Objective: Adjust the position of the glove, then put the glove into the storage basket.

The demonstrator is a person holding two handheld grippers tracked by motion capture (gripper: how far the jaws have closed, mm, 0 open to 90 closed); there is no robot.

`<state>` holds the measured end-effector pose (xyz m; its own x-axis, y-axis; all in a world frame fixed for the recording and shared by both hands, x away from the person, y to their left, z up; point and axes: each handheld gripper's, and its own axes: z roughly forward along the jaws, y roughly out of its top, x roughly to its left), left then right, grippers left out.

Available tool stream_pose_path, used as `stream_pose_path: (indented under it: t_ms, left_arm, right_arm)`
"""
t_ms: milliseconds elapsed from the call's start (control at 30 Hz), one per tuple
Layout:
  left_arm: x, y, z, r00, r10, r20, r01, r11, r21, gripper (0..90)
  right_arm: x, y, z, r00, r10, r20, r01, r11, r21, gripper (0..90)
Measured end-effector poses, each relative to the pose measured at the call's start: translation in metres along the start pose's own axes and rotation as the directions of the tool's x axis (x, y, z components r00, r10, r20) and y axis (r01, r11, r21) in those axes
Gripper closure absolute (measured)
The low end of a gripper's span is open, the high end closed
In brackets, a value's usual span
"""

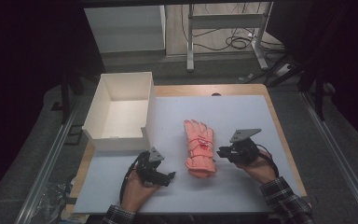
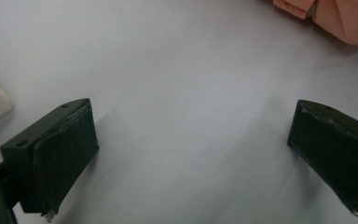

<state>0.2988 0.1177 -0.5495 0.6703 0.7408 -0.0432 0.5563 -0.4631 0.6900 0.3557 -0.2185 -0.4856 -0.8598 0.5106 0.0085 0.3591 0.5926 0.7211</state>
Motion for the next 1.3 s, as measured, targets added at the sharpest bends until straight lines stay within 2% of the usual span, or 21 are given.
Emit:
stream_pose_path:
  t_ms: [300, 500, 1300]
  left_arm:
    - [0.0, 0.0, 0.0, 1.0, 0.0, 0.0, 0.0, 1.0, -0.001, 1.0]
    - [0.0, 0.0, 0.0, 1.0, 0.0, 0.0, 0.0, 1.0, 0.0, 1.0]
    - [0.0, 0.0, 0.0, 1.0, 0.0, 0.001, 0.0, 1.0, 0.0, 1.0]
  right_arm:
    - [0.014, -0.033, 0.009, 0.9986, 0.051, -0.015, -0.051, 0.999, -0.016, 74.2]
    - [0.021, -0.046, 0.012, 0.9967, 0.075, -0.032, -0.076, 0.997, -0.025, 73.4]
    - [0.039, -0.041, 0.025, 0.996, 0.055, -0.07, -0.057, 0.998, -0.031, 72.3]
